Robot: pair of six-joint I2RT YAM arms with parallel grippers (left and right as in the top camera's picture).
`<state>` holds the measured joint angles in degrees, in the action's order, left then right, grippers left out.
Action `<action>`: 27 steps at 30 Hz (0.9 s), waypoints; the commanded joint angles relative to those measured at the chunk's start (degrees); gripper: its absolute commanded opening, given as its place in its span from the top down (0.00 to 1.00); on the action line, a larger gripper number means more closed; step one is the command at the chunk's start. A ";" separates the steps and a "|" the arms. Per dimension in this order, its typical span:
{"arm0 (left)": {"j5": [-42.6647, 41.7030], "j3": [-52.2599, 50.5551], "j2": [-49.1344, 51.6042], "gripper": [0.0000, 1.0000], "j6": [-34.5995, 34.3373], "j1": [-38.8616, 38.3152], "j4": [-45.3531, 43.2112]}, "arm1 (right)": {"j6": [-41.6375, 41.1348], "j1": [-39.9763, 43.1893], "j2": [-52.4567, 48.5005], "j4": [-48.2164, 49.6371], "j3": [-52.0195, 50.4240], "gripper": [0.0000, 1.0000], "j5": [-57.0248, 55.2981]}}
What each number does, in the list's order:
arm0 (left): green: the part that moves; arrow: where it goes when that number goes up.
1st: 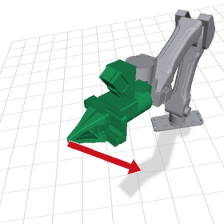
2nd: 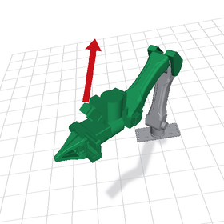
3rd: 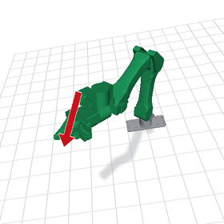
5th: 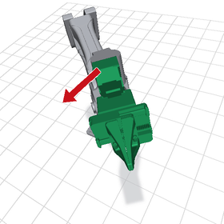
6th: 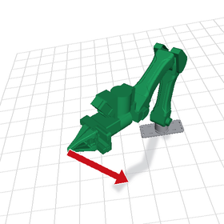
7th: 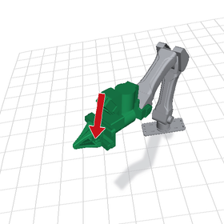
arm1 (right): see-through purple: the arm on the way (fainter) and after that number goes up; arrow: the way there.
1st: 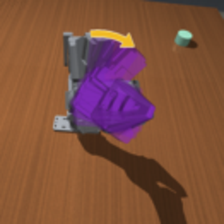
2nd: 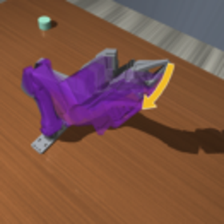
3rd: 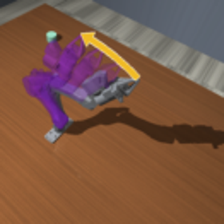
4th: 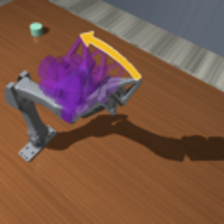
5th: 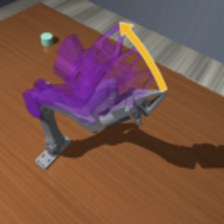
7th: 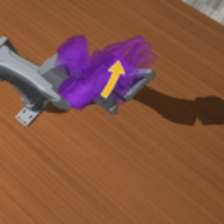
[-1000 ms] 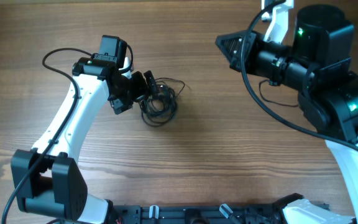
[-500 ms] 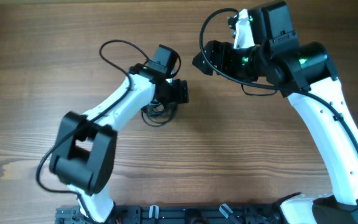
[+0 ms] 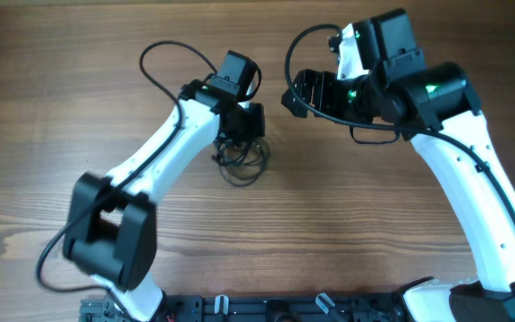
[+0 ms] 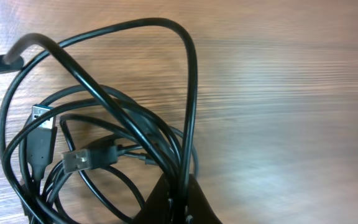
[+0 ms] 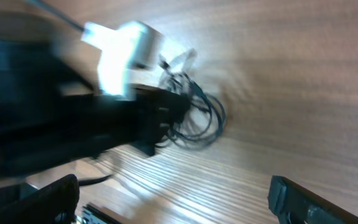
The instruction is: Untangle cables
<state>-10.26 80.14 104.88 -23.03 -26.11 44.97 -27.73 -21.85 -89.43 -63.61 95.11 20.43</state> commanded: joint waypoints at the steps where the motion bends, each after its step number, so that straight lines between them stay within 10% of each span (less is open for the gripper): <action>1: -8.04 1.70 -8.72 0.96 -0.31 0.15 -0.92 | 0.55 -0.04 -0.39 0.13 -4.17 0.00 -1.38; 21: -21.90 1.68 -18.21 0.96 -59.65 9.68 -4.31 | -3.93 -4.24 -0.50 10.01 -8.24 0.01 9.03; 27: -24.48 1.68 -18.21 0.96 -65.53 9.66 -4.94 | -3.93 -5.01 -2.71 10.49 -8.26 0.30 9.25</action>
<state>-31.68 80.75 87.74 -82.98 -16.71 40.40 -31.66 -26.06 -89.80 -53.56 87.22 28.91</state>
